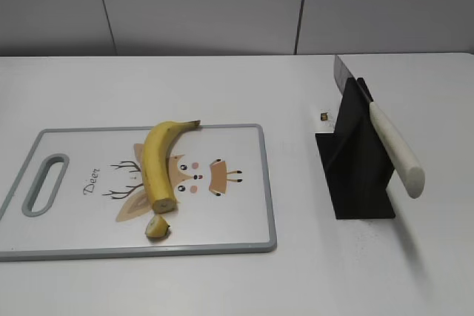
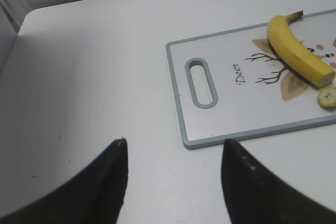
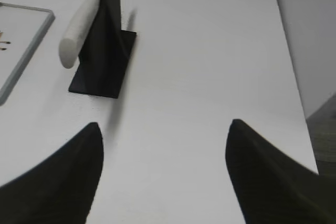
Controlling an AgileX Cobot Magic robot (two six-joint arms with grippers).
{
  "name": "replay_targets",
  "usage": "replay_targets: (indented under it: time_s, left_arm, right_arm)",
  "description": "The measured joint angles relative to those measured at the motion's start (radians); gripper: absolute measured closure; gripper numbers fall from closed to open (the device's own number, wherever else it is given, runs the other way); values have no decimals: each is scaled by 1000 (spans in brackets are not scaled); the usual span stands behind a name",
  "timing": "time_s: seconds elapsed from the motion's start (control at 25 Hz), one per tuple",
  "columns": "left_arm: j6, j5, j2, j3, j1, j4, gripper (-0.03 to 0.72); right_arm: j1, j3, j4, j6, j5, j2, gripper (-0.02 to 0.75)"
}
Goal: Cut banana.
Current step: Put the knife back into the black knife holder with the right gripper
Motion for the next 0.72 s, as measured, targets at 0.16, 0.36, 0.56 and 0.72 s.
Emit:
replay_targets:
  time_s: [0.16,0.36,0.56,0.72]
  left_arm:
    - [0,0,0,0,0,0,137]
    - [0,0,0,0,0,0,137]
    - [0,0,0,0,0,0,137]
    - [0,0,0,0,0,0,137]
  right_arm:
    - [-89,0,0,0,0,0,187]
    - [-117,0,0,0,0,0,187]
    - [-117,0,0,0,0,0,187]
    - [-117,0,0,0,0,0,187]
